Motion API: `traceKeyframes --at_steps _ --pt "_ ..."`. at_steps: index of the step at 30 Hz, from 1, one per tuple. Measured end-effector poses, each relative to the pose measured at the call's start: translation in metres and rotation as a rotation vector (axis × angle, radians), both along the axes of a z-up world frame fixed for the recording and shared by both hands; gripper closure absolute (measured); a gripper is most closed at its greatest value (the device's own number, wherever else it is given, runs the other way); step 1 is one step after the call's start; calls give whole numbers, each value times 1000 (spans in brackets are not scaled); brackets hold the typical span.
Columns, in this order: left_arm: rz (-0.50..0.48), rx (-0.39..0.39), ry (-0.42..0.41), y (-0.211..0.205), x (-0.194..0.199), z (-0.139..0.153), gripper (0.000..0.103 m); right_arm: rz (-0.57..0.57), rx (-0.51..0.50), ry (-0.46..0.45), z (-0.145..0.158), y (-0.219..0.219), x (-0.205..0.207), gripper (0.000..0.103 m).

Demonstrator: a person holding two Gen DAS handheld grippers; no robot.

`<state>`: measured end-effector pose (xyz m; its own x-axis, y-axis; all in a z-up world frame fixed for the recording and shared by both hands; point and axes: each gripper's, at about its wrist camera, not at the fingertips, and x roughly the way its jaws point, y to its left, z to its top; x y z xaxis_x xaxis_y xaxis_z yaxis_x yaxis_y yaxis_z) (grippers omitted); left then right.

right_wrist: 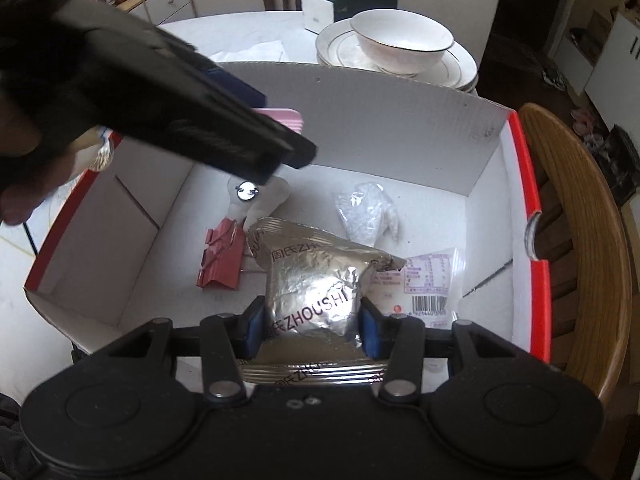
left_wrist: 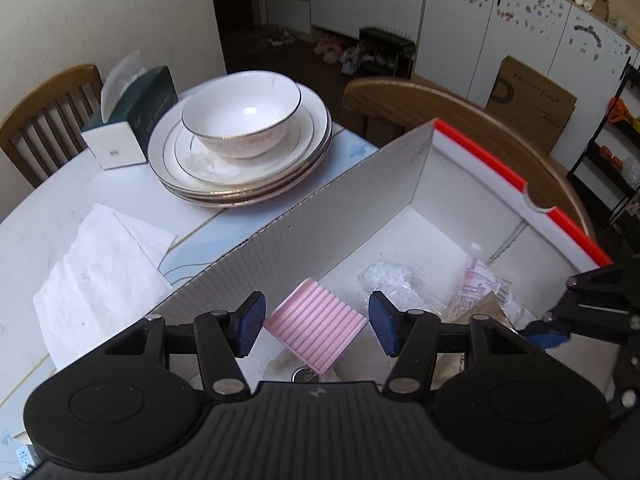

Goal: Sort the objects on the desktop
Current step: 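Lower both tools into the box and open them to drop dish and bag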

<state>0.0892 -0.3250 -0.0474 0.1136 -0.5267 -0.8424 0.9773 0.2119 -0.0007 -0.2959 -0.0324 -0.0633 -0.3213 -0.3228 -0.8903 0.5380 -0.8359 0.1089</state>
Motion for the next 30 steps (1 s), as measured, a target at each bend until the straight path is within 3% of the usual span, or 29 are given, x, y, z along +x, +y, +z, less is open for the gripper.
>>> traceKeyframes --at_steps 9,18,30 --pt "-48 91 -10 -14 -11 -22 47 47 29 1 -8 -10 2 57" --pt "-65 148 33 -17 -13 -38 47 41 7 -50 -15 -15 0 57" --pt "-71 145 50 -16 -13 -37 47 34 -6 -70 -19 -16 -3 51"
